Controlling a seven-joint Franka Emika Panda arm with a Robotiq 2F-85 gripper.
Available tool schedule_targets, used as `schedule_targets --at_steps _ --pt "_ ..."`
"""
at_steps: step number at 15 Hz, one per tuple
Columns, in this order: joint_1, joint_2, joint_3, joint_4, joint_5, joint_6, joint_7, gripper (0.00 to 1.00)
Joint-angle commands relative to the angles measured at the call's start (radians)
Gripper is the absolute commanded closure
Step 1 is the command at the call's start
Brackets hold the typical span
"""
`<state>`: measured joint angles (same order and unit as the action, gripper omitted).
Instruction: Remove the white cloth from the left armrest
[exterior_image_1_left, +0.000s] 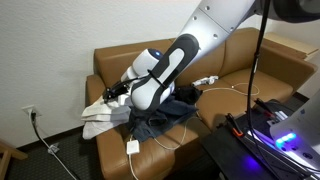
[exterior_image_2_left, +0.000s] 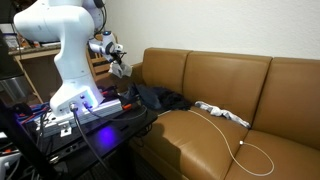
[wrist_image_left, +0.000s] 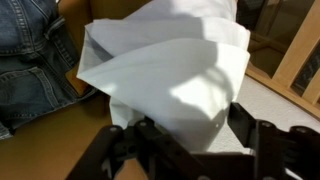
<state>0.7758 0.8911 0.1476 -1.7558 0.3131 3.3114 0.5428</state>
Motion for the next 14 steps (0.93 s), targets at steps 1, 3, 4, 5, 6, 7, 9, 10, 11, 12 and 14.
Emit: schedule_targets --at_steps 1,3,4,5,6,7,9,10,11,12,14 --pt "-0.019 0.043 0.025 0.057 0.04 0.017 -0.038 0.55" --pt "-0.02 0.046 0.022 0.058 0.05 0.01 -0.037 0.69" --pt "-0.025 0.045 0.025 0.058 0.057 -0.003 -0.033 0.76" --pt "-0.025 0.044 0.022 0.058 0.065 -0.009 -0.029 0.83" --pt "-0.05 0.035 0.045 0.058 0.072 -0.026 -0.027 0.89" --pt "-0.077 0.028 0.074 0.059 0.075 -0.039 -0.026 0.96" --pt "-0.164 0.001 0.159 0.057 0.078 -0.031 -0.029 1.0" --pt "-0.204 -0.009 0.195 0.056 0.081 -0.011 -0.027 1.0" --pt "-0.262 -0.013 0.252 0.06 0.079 0.011 -0.027 0.97" --pt "-0.292 -0.019 0.273 0.062 0.084 0.041 -0.023 0.97" --pt "-0.344 -0.05 0.293 0.051 0.102 0.076 -0.008 0.97"
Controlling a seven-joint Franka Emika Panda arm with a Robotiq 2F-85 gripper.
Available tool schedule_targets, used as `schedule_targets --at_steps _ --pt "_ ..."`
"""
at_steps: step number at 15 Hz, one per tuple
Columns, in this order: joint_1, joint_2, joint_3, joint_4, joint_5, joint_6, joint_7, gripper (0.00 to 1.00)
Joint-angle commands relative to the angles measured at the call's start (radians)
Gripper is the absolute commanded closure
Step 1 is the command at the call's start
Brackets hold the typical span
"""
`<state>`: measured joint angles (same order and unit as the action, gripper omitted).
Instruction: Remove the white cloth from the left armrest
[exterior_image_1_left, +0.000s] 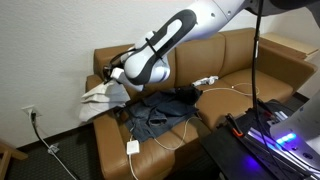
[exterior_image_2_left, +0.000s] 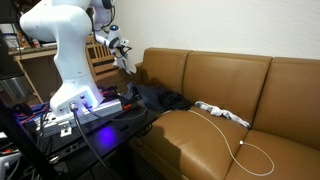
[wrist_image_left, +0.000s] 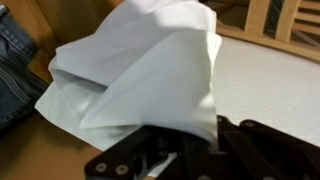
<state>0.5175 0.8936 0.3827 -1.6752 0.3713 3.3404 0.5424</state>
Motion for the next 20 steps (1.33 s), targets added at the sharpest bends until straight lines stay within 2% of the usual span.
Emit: schedule_targets --at_steps 1,4,5,10,12,13,14,17,20 --pt "-0.119 -0.069 0.073 -0.041 0.047 0.055 -0.007 0.97" --pt "-0.21 -0.125 0.097 -0.103 0.035 0.034 0.027 0.97" --pt "-0.221 -0.139 0.09 -0.12 0.05 0.001 0.041 0.97" --pt "-0.144 -0.208 -0.095 -0.239 0.192 -0.031 0.052 0.97" --pt "-0.119 -0.184 -0.126 -0.26 0.209 -0.023 0.049 0.97" --pt "-0.117 -0.164 -0.121 -0.26 0.205 -0.02 0.041 0.97" --pt "-0.096 -0.136 -0.126 -0.256 0.2 -0.003 0.04 0.97" --pt "0.026 -0.065 -0.194 -0.225 0.188 0.0 0.03 0.97" --pt "0.23 0.01 -0.341 -0.162 0.175 -0.033 0.023 0.97"
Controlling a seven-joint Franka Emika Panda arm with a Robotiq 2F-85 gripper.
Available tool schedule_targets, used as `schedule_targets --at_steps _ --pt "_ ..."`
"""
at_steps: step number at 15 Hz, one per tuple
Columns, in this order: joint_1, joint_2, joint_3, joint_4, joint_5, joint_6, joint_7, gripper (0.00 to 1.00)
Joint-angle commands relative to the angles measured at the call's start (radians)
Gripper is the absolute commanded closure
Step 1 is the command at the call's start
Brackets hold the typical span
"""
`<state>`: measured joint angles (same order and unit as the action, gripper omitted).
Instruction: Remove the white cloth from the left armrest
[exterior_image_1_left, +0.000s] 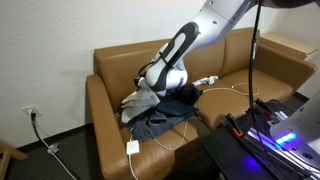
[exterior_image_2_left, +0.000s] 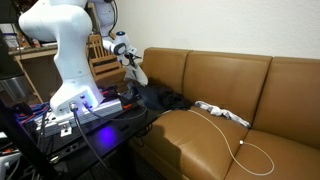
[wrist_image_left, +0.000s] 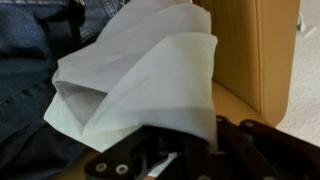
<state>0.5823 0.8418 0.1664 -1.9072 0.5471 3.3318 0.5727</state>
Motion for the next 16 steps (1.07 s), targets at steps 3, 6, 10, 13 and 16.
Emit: schedule_targets --at_steps 3,6,10,13,16 --pt "0.392 0.142 -0.337 0.158 -0.004 -0.056 -0.006 0.97" --pt "0.554 0.229 -0.538 0.256 -0.023 -0.102 0.002 0.97" --pt "0.658 0.354 -0.726 0.373 0.001 -0.127 0.048 0.64" --pt "0.64 0.346 -0.729 0.397 0.007 -0.247 0.086 0.51" --pt "0.582 0.275 -0.657 0.369 -0.054 -0.295 0.178 0.3"
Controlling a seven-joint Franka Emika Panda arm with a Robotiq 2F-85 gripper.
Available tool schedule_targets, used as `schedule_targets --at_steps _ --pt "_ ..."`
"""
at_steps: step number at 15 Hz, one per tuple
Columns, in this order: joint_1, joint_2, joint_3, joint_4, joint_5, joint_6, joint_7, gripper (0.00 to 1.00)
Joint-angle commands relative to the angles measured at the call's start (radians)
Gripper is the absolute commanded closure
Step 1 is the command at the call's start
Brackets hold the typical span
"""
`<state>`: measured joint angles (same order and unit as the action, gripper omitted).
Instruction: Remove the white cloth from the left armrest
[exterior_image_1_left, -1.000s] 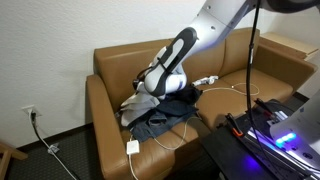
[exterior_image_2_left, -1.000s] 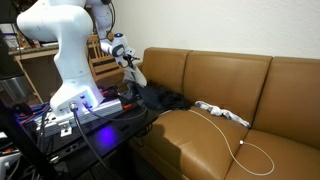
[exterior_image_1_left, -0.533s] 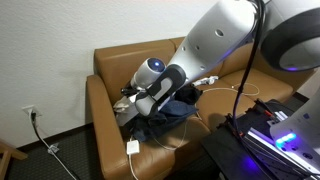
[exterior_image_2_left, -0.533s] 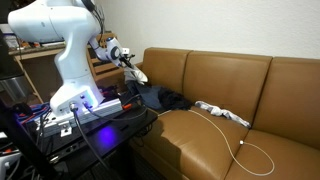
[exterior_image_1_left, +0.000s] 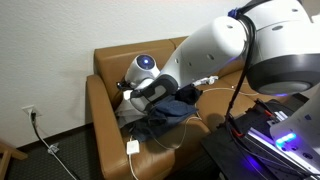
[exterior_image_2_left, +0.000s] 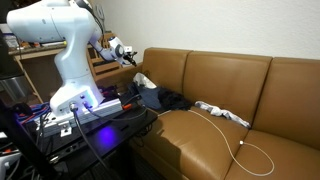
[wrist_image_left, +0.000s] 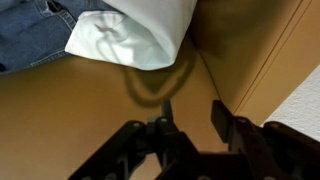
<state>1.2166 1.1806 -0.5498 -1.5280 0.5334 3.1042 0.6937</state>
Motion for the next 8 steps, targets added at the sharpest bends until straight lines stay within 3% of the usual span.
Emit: schedule_targets --at_steps 1,4,5,6,8 --pt "-0.076 -0.101 0.093 -0.029 -0.05 -0.096 0.071 0.23" --pt "-0.088 -0.229 0.093 -0.148 -0.103 -0.202 0.146 0.02" --pt "-0.095 -0.29 0.092 -0.208 -0.122 -0.223 0.17 0.0" --pt "-0.078 -0.332 0.067 -0.255 -0.046 -0.252 0.126 0.0" --pt "-0.064 -0.421 0.026 -0.353 -0.021 -0.288 0.161 0.0"
